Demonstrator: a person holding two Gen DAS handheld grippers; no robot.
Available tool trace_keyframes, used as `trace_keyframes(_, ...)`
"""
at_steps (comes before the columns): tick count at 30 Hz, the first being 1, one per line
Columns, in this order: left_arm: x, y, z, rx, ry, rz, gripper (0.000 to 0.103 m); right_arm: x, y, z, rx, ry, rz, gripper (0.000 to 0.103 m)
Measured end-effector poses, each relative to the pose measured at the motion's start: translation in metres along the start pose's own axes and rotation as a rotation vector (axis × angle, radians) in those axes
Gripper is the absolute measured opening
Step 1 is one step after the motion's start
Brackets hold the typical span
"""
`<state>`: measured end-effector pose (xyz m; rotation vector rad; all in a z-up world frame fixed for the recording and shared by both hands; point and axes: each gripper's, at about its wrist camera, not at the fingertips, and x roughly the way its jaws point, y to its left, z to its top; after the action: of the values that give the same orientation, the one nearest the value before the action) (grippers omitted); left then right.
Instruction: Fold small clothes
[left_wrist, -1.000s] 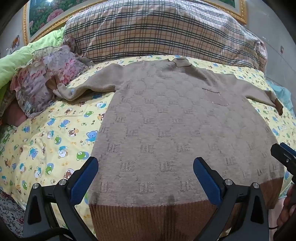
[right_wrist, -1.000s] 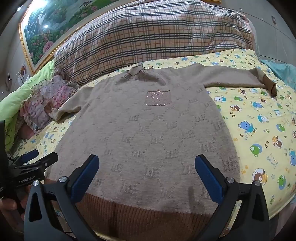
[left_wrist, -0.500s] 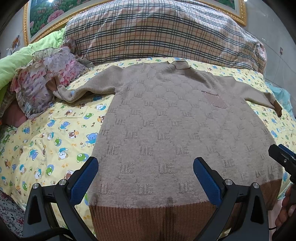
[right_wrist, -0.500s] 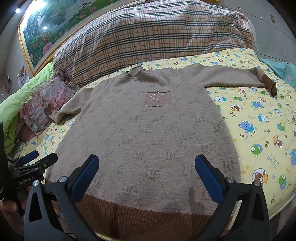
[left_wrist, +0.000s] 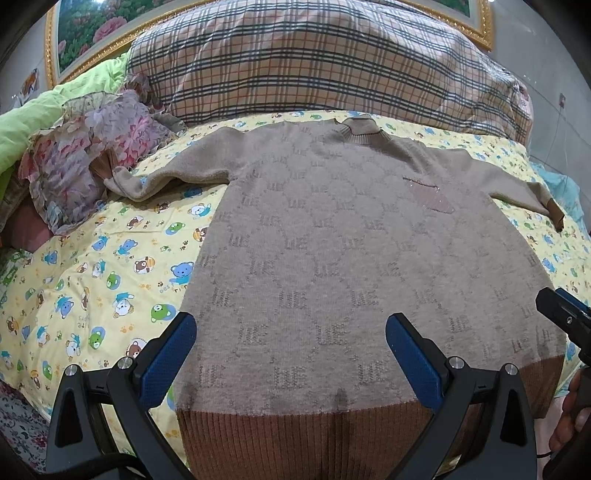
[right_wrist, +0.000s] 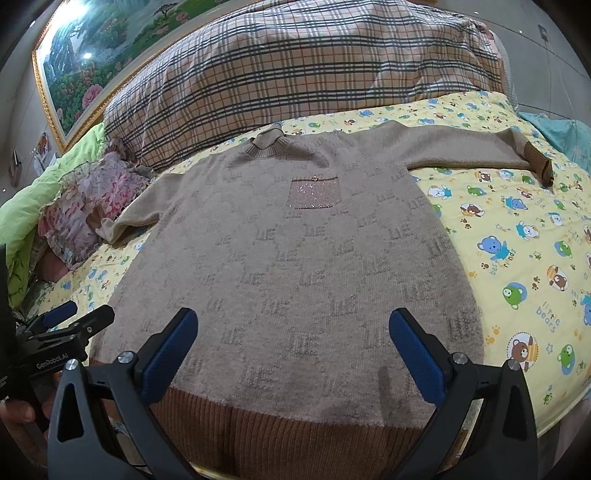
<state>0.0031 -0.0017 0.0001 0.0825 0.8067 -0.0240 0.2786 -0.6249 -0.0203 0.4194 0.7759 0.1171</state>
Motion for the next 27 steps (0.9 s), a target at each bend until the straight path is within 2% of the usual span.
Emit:
trace_keyframes(10,0.002,-0.001,0.003,-0.030,-0.020,-0.027,0.103,0.008,-0.002,-0.009,0.023,0.008,0.010,0.103)
trace_keyframes(17,0.010,-0.003,0.006,-0.014,-0.001,-0.029,0.103,0.017,-0.005,-0.009,0.037,0.020,0.023,0.103)
trace_keyframes(22,0.021,-0.004,0.023,0.013,-0.014,-0.023,0.103,0.020,-0.026,0.001,0.080,0.007,0.003,0.103)
trace_keyframes(27,0.040,-0.002,0.049,-0.016,0.014,-0.057,0.103,0.023,-0.073,0.025,0.157,-0.025,-0.064,0.103)
